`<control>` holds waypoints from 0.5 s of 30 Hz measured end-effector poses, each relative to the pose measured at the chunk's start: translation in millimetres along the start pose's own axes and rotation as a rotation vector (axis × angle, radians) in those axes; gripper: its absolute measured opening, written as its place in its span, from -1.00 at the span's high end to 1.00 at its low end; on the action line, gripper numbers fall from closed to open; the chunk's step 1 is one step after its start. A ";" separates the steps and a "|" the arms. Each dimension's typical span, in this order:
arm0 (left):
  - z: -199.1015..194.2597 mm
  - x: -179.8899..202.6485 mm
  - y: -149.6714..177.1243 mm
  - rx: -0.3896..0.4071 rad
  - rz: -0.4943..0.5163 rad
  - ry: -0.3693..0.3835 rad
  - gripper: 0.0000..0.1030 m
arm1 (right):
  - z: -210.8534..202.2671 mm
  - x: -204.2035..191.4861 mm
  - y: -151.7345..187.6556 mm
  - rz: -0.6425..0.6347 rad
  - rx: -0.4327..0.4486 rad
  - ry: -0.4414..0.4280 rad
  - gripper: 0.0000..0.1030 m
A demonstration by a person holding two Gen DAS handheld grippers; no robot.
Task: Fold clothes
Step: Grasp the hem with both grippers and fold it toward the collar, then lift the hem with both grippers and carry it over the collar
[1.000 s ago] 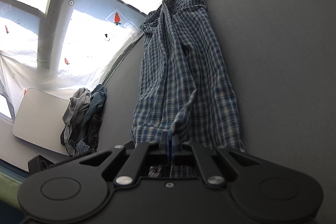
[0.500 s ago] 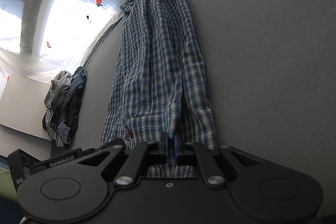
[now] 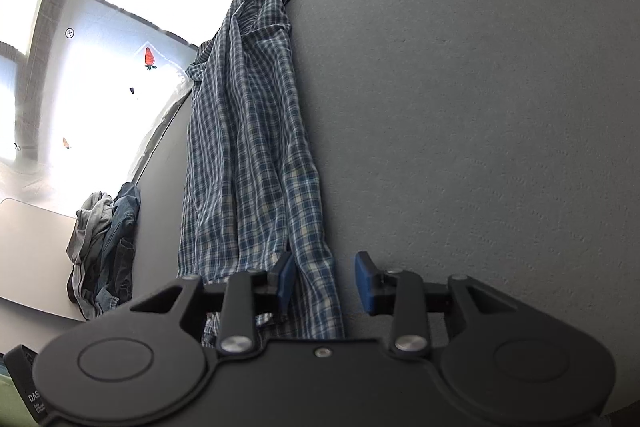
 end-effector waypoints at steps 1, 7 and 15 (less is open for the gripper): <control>-0.2 -8.4 -2.6 0.004 -0.019 -0.007 0.14 | 1.5 2.6 -0.4 0.020 0.002 -0.006 0.31; 7.4 -41.8 -15.4 -0.004 -0.069 -0.014 0.14 | 13.4 10.0 -6.6 0.150 0.034 -0.068 0.25; 34.2 -45.0 -24.3 -0.073 0.014 0.022 0.14 | 24.9 12.5 -7.9 0.288 0.101 -0.122 0.21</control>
Point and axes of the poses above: each gripper's, at about its wrist camera, not at the fingertips, and z roughly the way its jaws point, x to its right, y to its underside, the point moved 8 cm from there along z, roughly the way its jaws point, and after that the axes turned 11 degrees about -y, right-handed, at the moved point
